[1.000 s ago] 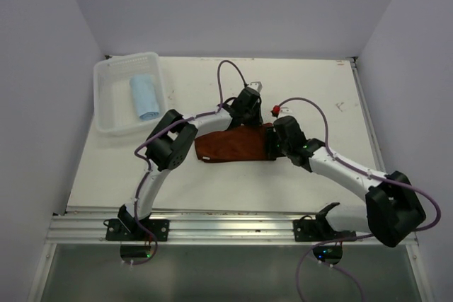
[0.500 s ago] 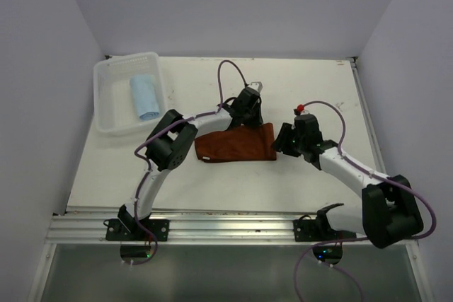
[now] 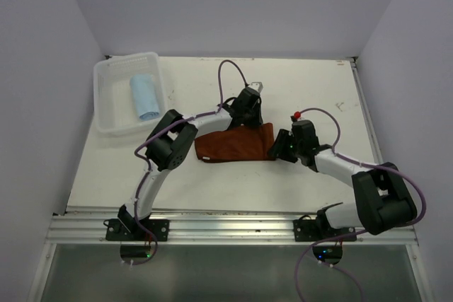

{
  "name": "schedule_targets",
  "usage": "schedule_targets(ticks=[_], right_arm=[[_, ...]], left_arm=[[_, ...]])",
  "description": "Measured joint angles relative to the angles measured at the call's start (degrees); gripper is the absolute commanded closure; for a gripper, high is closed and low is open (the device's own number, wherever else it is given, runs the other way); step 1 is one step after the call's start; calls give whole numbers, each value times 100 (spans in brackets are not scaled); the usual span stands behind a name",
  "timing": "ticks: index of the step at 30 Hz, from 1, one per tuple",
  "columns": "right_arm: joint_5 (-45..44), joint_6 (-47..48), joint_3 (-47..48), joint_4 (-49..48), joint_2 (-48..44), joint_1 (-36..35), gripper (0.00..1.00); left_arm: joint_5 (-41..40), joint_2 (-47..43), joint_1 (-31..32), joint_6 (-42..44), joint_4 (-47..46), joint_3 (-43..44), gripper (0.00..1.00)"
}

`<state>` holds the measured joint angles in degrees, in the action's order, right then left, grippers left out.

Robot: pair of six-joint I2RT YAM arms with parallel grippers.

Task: Roll the towels
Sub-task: Roll the towel

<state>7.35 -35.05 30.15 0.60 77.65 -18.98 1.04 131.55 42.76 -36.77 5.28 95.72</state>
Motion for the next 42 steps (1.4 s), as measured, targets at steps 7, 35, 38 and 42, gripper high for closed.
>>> schedule_targets(ticks=[7, 35, 38, 42], right_arm=[[177, -85, -109, -656, 232, 4, 66], [-1123, 1097, 514, 1095, -282, -302, 100], [-1469, 1246, 693, 1279, -208, -638, 100], [-1908, 1370, 870, 1469, -68, -1067, 100]], left_arm=[[-2, 0, 0, 48, 11, 0, 89], [-197, -1379, -334, 264, 129, -557, 86], [-195, -1572, -332, 319, 142, -660, 85], [-190, -1709, -334, 337, 155, -787, 85]])
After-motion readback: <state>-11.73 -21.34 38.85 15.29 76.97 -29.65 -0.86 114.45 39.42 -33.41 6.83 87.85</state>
